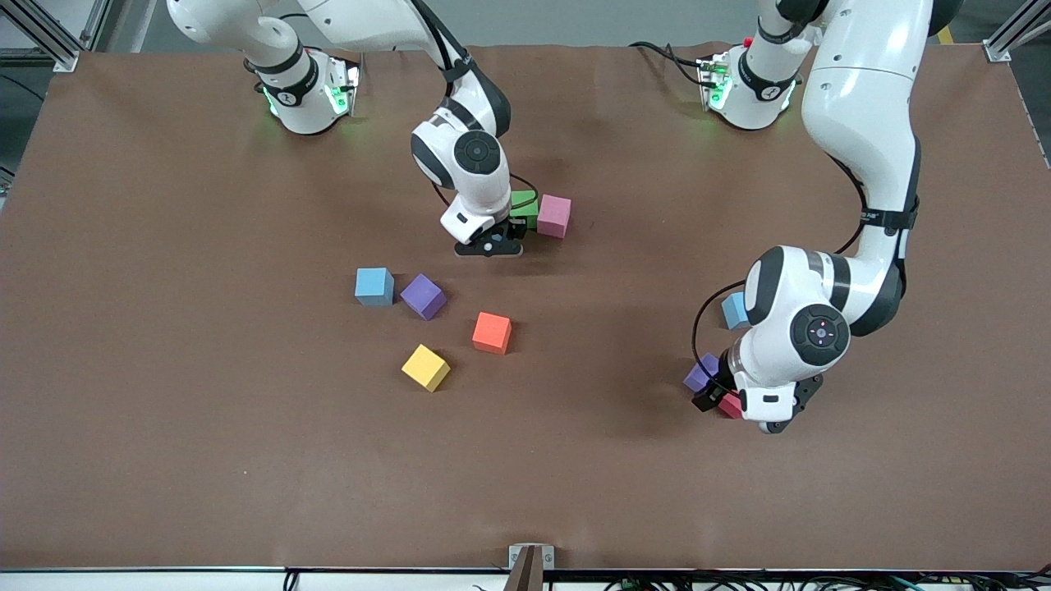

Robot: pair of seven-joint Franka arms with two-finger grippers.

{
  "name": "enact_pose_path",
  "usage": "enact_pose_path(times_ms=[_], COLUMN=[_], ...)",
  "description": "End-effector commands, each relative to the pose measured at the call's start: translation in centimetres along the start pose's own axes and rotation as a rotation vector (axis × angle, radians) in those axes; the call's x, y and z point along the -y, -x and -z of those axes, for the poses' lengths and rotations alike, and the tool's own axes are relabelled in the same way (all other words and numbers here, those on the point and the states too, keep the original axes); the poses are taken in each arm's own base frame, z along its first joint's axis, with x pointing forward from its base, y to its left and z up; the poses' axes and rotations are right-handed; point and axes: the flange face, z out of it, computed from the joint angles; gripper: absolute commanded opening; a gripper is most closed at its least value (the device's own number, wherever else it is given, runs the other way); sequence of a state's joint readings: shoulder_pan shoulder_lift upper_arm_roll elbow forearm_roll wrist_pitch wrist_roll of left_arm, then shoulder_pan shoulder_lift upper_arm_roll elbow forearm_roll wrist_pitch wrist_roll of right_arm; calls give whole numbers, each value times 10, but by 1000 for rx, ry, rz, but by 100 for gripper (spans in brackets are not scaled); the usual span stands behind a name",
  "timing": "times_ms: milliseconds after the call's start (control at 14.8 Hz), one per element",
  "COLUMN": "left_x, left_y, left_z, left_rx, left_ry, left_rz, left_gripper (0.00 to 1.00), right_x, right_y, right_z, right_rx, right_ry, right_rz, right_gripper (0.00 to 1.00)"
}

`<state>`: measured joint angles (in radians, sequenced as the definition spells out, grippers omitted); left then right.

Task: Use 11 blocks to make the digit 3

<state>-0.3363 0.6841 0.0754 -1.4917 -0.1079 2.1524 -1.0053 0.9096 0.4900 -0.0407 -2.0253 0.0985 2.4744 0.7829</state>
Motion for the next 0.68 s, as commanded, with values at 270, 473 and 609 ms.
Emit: enact_pose_path(times_ms=[270, 473, 609], left_x=[6, 9, 11], left_y=[5, 3, 3], left_z=[-27, -35, -40], left_rx=[13, -5, -11], left_ry=[-30, -5, 3], left_rz=[132, 136, 137], left_gripper=[100, 100, 100], right_x=[-3, -3, -3], right_y=[1, 1, 2], right_z=[-13, -13, -12], right_rx=[14, 14, 15], right_ry=[17, 17, 18], right_rz=[-2, 4, 20], right_gripper=[13, 13, 13])
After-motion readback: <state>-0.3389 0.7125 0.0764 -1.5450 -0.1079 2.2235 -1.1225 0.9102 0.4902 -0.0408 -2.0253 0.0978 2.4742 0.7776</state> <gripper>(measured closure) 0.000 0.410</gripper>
